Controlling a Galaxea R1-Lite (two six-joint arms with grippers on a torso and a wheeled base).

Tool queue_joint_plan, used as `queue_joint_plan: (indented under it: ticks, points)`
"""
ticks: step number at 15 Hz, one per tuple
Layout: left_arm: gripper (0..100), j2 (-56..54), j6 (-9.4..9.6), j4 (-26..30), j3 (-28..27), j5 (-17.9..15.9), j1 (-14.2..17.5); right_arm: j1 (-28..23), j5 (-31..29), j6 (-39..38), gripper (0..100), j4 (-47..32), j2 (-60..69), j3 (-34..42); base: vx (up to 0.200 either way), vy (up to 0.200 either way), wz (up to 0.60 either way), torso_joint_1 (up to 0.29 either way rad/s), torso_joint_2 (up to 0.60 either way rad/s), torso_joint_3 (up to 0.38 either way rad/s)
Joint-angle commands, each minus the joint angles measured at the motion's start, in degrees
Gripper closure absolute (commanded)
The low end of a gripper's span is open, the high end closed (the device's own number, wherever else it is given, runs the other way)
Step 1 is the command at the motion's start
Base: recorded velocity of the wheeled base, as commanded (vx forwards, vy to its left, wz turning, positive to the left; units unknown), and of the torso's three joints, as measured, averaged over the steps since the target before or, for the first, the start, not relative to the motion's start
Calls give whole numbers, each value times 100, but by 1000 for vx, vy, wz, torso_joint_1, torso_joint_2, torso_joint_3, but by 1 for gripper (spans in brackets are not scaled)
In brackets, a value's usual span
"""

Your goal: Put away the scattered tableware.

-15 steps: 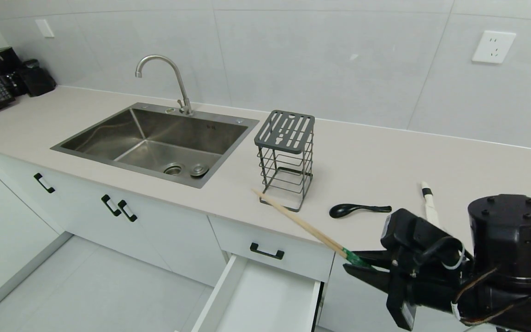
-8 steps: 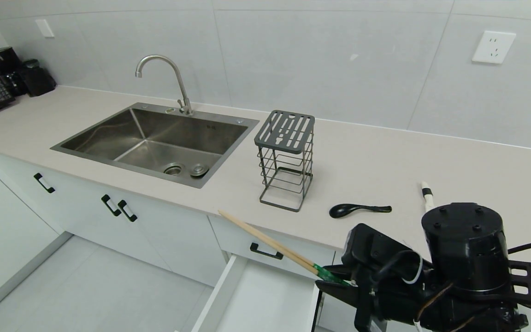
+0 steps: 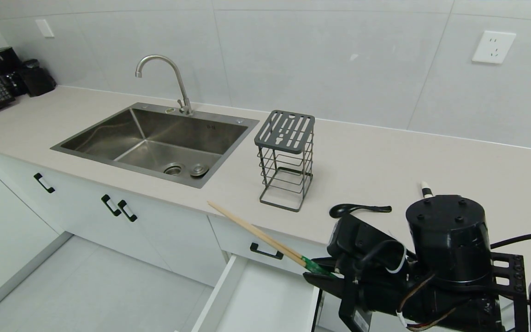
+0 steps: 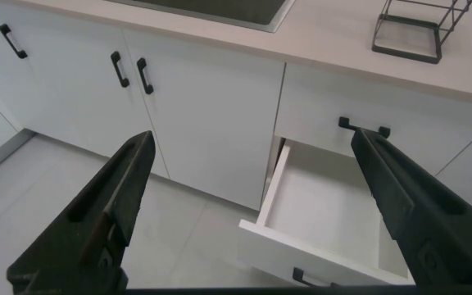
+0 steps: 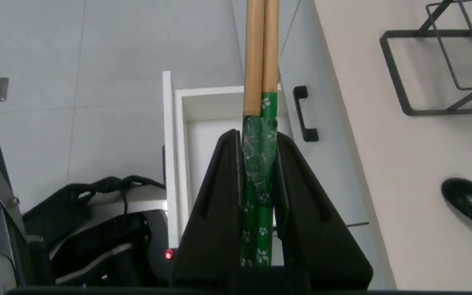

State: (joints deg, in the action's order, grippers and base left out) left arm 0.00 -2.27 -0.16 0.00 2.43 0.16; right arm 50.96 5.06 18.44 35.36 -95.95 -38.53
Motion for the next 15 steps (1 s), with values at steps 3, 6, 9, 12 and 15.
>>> queue_joint_plan:
  ticks: [3,6,9,12,15]
  points:
    - [0,0,-2,-2,0,4,2,64,-58,-8,100,6,-20,-110,0,0,0,0,0,0]
    - [0,0,-2,-2,0,4,2,107,-58,-8,100,6,-38,-119,0,0,0,-41,77,43]
    - [0,0,-2,-2,0,4,2,107,-110,-16,100,-3,-134,-400,0,0,0,-181,364,185]
    - [0,0,-2,-2,0,4,2,151,-216,-25,100,-3,-363,-787,0,0,0,-100,206,97]
    - [0,0,-2,-2,0,4,2,160,-216,-25,100,-3,-416,-857,0,0,0,-126,258,128]
